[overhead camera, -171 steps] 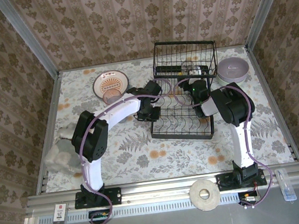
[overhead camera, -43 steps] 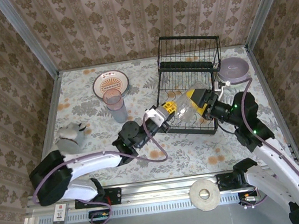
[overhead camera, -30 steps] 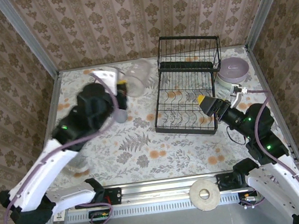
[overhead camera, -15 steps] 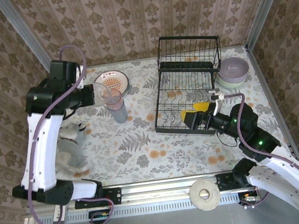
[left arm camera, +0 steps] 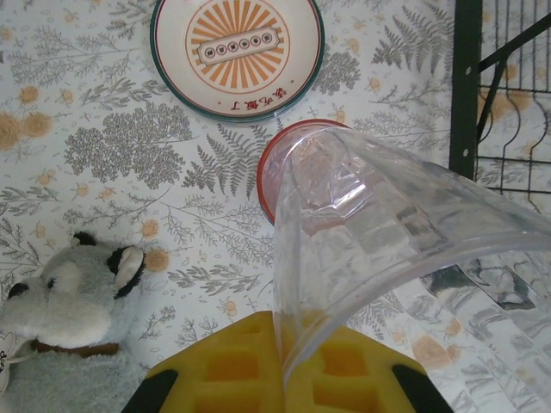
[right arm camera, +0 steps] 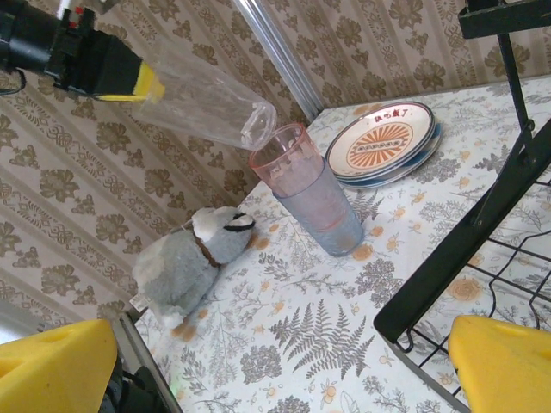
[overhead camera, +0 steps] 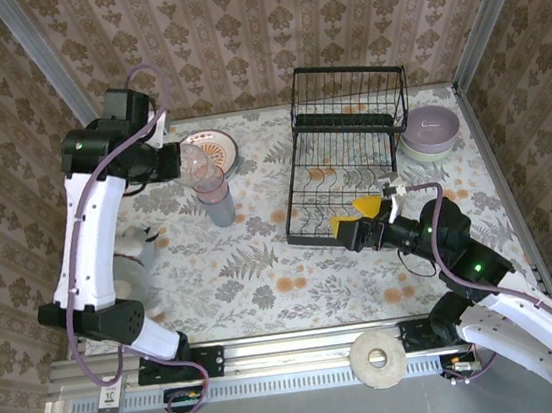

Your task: Unload the mixed dishes from the dish rack

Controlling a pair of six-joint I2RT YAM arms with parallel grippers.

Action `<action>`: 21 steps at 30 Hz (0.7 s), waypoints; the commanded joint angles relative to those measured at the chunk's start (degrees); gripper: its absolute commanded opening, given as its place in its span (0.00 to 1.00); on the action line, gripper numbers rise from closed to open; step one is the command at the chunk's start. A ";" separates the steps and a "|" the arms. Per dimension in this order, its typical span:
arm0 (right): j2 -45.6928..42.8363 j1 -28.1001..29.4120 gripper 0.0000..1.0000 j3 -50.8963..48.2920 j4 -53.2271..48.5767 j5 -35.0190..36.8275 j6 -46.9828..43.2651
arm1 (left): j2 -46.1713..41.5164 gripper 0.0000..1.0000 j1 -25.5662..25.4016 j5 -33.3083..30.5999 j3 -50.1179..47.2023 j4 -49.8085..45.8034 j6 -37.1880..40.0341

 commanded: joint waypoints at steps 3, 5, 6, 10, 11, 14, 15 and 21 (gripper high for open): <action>-1.44 0.40 1.00 -0.98 1.98 1.11 -1.58 | 2.03 0.00 0.57 -0.34 1.92 -2.25 1.90; -1.55 0.40 1.00 -1.51 2.71 0.87 -1.25 | 2.88 0.00 0.58 0.12 1.73 -1.97 1.88; -1.55 0.40 1.00 -1.76 3.22 0.57 -0.98 | 3.12 0.00 0.58 0.14 1.51 -1.49 1.82; -1.46 0.40 1.00 -2.26 2.94 0.48 -0.70 | 5.21 0.00 0.62 0.15 1.87 -1.45 2.37; -1.60 0.40 1.00 -2.38 2.95 0.50 -0.66 | 5.95 0.00 0.66 0.04 2.27 -1.83 2.71; -2.01 0.48 1.00 -3.16 3.73 0.67 -0.12 | 8.23 0.00 0.76 -0.40 3.81 -3.63 3.88; -1.97 0.49 1.00 -3.56 4.17 0.67 0.10 | 8.74 0.00 0.76 -0.88 3.86 -3.82 4.01; -1.99 0.62 1.00 -4.59 5.36 0.58 1.11 | 11.87 0.00 0.97 -1.11 2.76 -4.73 5.10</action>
